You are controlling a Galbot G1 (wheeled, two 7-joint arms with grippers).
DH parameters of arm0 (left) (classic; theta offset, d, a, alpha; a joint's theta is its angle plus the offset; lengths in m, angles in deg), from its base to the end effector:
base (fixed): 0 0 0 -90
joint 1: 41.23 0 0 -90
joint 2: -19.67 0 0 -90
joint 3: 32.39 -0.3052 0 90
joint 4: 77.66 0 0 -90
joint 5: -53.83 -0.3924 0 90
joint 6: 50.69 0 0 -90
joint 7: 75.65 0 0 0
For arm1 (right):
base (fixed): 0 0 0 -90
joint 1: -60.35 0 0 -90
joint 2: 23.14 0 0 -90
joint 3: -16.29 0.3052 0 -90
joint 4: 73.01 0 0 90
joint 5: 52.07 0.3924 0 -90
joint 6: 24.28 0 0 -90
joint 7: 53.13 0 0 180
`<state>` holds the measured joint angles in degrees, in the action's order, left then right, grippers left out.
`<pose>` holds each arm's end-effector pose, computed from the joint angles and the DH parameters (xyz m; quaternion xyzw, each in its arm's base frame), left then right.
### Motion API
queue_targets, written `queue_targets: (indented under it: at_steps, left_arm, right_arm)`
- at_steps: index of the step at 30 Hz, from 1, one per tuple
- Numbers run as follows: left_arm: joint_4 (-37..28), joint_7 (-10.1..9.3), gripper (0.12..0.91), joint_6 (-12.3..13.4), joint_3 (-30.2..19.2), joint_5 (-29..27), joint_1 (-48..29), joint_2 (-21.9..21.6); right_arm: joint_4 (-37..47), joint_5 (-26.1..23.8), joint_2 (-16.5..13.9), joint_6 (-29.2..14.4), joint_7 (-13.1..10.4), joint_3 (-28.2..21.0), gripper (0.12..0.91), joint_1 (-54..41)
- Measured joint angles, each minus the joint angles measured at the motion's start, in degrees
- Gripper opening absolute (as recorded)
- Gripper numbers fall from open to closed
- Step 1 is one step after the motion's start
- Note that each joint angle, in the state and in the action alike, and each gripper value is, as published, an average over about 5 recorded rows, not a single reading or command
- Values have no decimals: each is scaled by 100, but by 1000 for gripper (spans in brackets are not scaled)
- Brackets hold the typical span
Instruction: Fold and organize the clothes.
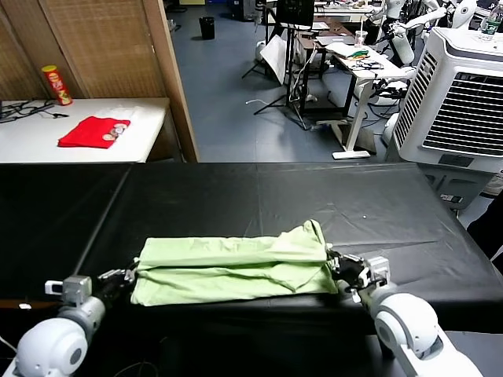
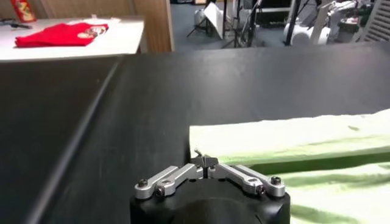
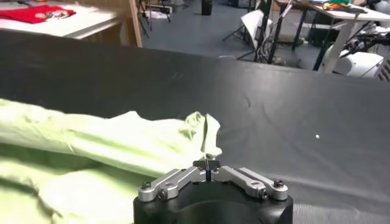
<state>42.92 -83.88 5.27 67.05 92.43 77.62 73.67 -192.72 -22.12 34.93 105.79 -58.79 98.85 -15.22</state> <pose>0.2664 0.1069 -0.2071 -0.0273 -0.9589 -0.0245 0.2812 0.2981 -0.0211 -0.1978 0.1339 -0.9511 0.0547 0.2729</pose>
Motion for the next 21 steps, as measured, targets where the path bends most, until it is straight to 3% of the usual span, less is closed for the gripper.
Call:
queue_targets:
  at_steps: [3,5,11,14,16,21]
  left_arm:
    - [74,3,153,-44,23,-35,61,18]
    - [138,6,222,-75,55,-33,98,20]
    - [266,9,553,-138,158,44,66,11]
    - [214,-6,707,-118,144,95,-75,51]
    - [118,-29,769,-93,90,146,-236,101]
    - [-263,-53,797,-36,-130,297,-765,222]
  right_arm:
    - [-110,7,-27,29,9,82,324,97]
    - [-201,46,-54,36,15,158,441,135]
    - [-304,220,17,-105,-12,290,742,-33]
    - [-140,98,146,-298,-16,218,791,-276]
    - [50,-23,249,-375,17,127,796,-487]
    - [640,-234,486,-435,91,-191,798,-1085]
